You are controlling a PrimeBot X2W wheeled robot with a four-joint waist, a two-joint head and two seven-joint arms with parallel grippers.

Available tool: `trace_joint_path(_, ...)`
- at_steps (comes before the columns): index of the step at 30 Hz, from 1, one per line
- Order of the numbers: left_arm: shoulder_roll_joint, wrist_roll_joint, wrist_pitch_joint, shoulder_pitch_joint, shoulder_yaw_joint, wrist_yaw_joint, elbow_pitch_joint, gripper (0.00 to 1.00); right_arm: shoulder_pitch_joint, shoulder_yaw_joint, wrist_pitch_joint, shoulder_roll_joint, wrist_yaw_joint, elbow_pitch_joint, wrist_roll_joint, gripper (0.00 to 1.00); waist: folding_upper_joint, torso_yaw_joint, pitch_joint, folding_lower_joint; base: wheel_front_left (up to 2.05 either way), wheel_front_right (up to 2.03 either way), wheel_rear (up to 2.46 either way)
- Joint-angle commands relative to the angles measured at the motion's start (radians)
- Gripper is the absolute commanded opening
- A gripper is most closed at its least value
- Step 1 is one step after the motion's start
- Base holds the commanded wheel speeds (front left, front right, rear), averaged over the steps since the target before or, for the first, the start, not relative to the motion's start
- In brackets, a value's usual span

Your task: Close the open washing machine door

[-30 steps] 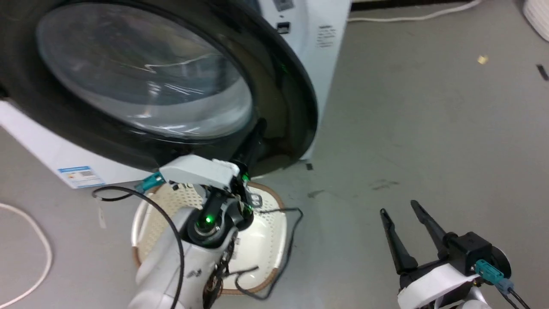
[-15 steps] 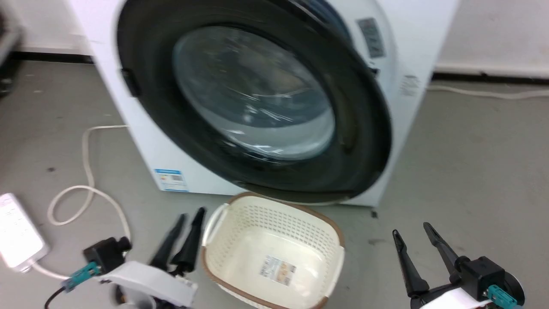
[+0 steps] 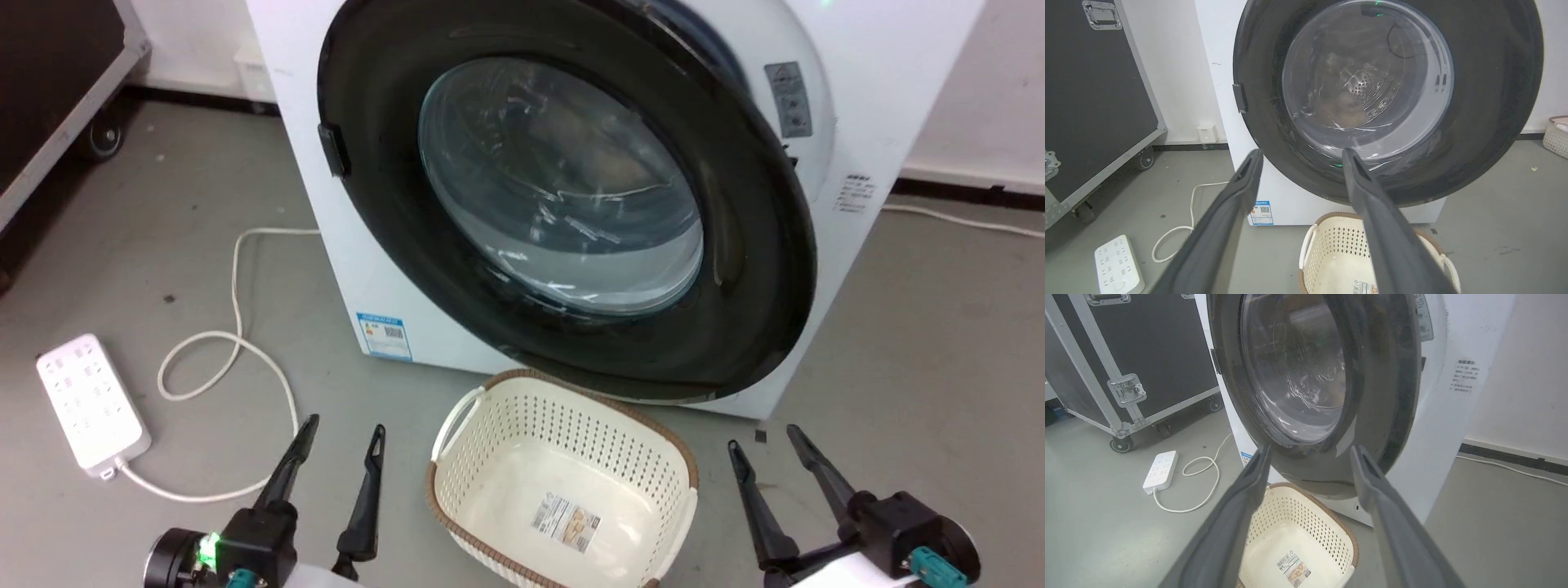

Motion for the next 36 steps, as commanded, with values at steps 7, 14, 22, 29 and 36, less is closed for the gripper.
trace_joint_path(7, -0.044, 0.064, -0.004, 0.012, 0.023, 0.01, -0.014, 1.0, -0.067, 0.127, 0.021, -0.077, 0.001, -0.031, 0.003, 0.0, 0.0, 0.03, 0.075, 0.0, 0.0, 0.0, 0.0)
trace_joint_path(14, -0.104, 0.047, -0.004, -0.038, 0.035, -0.029, 0.006, 1.0, -0.241, 0.158, 0.095, -0.185, 0.001, -0.071, 0.148, 0.0, 0.0, 0.087, 0.189, 0.0, 0.0, 0.0, 0.0)
trace_joint_path(22, -0.157, 0.054, -0.004, -0.106, 0.051, -0.064, 0.005, 1.0, -0.467, 0.143, 0.201, -0.384, 0.001, -0.018, 0.291, 0.0, 0.0, 0.156, 0.299, 0.0, 0.0, 0.0, 0.0)
trace_joint_path(29, -0.185, 0.062, -0.004, -0.138, 0.056, -0.078, -0.003, 1.0, -0.608, 0.096, 0.254, -0.478, 0.001, 0.118, 0.36, 0.0, 0.0, 0.186, 0.35, 0.0, 0.0, 0.0, 0.0)
trace_joint_path(36, -0.196, 0.061, -0.004, -0.167, 0.061, -0.085, -0.004, 1.0, -0.756, 0.041, 0.267, -0.497, 0.001, 0.261, 0.384, 0.0, 0.0, 0.196, 0.381, 0.0, 0.0, 0.0, 0.0)
